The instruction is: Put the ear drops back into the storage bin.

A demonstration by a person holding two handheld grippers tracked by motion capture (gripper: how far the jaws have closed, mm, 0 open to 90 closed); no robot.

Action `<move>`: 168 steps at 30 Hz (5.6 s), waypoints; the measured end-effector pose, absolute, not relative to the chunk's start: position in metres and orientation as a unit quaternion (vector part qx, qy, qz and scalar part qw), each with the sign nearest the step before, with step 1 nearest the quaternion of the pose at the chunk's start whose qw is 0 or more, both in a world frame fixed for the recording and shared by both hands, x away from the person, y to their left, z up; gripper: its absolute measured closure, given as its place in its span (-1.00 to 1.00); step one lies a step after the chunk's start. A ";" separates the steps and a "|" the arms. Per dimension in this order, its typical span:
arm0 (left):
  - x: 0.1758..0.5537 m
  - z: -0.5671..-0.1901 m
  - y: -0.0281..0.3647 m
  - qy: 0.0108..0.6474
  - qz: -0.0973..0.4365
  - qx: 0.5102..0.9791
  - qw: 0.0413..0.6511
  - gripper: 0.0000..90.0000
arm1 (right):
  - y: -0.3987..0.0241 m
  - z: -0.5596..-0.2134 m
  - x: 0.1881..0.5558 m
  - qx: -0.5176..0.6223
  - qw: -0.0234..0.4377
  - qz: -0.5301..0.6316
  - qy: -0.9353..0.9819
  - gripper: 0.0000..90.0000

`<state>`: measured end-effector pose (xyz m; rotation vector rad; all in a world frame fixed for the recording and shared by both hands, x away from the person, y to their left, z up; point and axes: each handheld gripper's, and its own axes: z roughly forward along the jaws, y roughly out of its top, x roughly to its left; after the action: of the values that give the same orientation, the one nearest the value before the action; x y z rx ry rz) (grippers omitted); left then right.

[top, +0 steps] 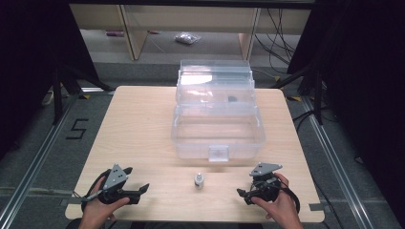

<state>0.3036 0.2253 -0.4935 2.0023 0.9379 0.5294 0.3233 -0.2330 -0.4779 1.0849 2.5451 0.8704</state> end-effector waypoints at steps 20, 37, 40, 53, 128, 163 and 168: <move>0.304 -0.494 0.226 0.376 0.211 0.799 0.420 -0.66 | -0.211 -0.463 0.333 0.334 0.120 0.266 0.896 -0.56; 0.304 -0.494 0.226 0.377 0.210 0.798 0.421 -0.66 | -0.154 -0.443 0.344 0.246 0.087 0.247 0.933 -0.50; 0.304 -0.494 0.226 0.375 0.210 0.799 0.421 -0.66 | -0.151 -0.443 0.345 0.241 0.084 0.245 0.935 -0.49; 0.305 -0.495 0.226 0.373 0.210 0.798 0.425 -0.66 | -0.125 -0.444 0.353 0.203 0.076 0.232 0.948 -0.42; 0.304 -0.494 0.226 0.374 0.211 0.797 0.425 -0.66 | -0.077 -0.449 0.375 0.167 0.056 0.162 0.971 0.33; 0.305 -0.494 0.227 0.369 0.210 0.802 0.420 -0.66 | -0.141 -0.360 0.401 0.189 0.053 0.180 0.964 0.34; 0.305 -0.493 0.227 0.370 0.212 0.803 0.416 -0.66 | -0.149 -0.349 0.405 0.199 0.058 0.183 0.961 0.34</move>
<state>0.3046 0.2273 -0.4932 2.0173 0.9297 0.5314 0.4053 -0.1486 -0.3490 0.6032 2.9121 0.5534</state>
